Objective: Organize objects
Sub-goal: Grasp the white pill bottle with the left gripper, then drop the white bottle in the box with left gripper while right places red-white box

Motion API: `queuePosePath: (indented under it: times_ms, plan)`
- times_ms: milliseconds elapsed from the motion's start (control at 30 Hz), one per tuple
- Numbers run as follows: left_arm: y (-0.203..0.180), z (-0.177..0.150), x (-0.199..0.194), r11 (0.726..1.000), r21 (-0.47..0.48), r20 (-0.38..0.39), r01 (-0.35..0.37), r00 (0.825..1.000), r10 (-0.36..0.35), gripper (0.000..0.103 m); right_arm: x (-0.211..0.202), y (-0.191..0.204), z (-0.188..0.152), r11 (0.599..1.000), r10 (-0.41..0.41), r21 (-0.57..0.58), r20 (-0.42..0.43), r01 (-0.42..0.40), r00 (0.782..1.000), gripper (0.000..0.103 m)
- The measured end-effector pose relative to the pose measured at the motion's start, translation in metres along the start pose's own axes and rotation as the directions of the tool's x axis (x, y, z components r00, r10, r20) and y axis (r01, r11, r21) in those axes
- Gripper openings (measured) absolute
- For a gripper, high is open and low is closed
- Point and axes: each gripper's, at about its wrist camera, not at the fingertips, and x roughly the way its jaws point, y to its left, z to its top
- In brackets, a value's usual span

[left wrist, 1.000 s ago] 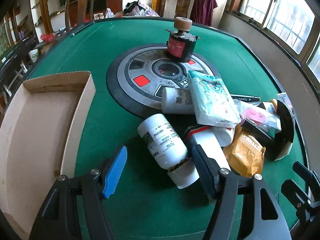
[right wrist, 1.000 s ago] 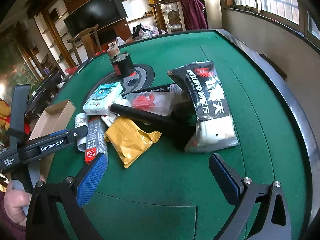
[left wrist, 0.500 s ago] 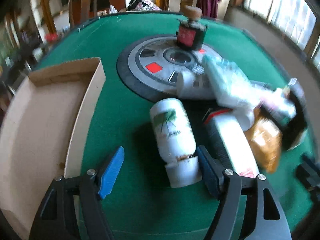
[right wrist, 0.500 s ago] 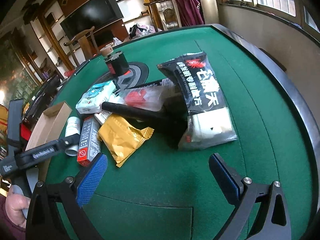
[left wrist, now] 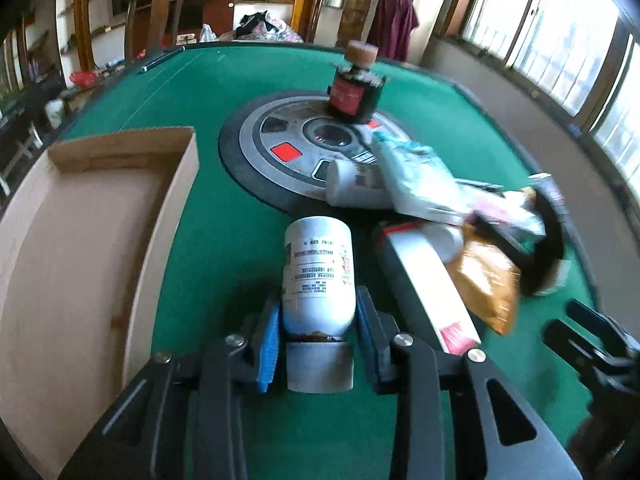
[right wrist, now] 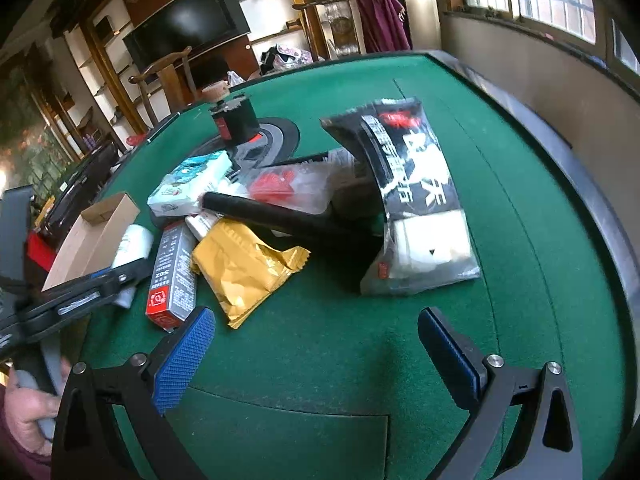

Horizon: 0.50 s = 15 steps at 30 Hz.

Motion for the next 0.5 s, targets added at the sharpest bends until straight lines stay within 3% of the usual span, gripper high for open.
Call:
queuePosePath:
  times_ms: [67,167,333,433,500]
  plan:
    - [0.007,-0.005,-0.017,0.998,-0.028,0.024,0.055,0.998,-0.055,0.033,-0.01,0.012,0.003,0.999,0.013,-0.038,0.015,-0.013,1.0,0.103]
    - [0.022,-0.017,-0.052,0.987,-0.076,0.075,0.141,0.988,-0.135,0.033,-0.021,0.043,0.016,0.989,0.099,-0.114,0.007,-0.097,0.995,0.103]
    - [0.043,-0.034,-0.099,0.987,-0.07,0.144,0.143,0.981,-0.132,0.033,0.011,0.083,0.041,0.964,0.228,-0.106,-0.134,-0.242,0.964,0.103]
    - [0.06,-0.049,-0.127,0.99,-0.061,0.192,0.126,0.975,-0.112,0.033,0.04,0.099,0.048,0.971,0.19,-0.11,-0.19,-0.213,0.963,0.1]
    - [0.071,-0.059,-0.145,0.99,-0.059,0.219,0.125,0.97,-0.109,0.033,0.058,0.106,0.051,0.975,0.163,-0.112,-0.229,-0.192,0.96,0.093]
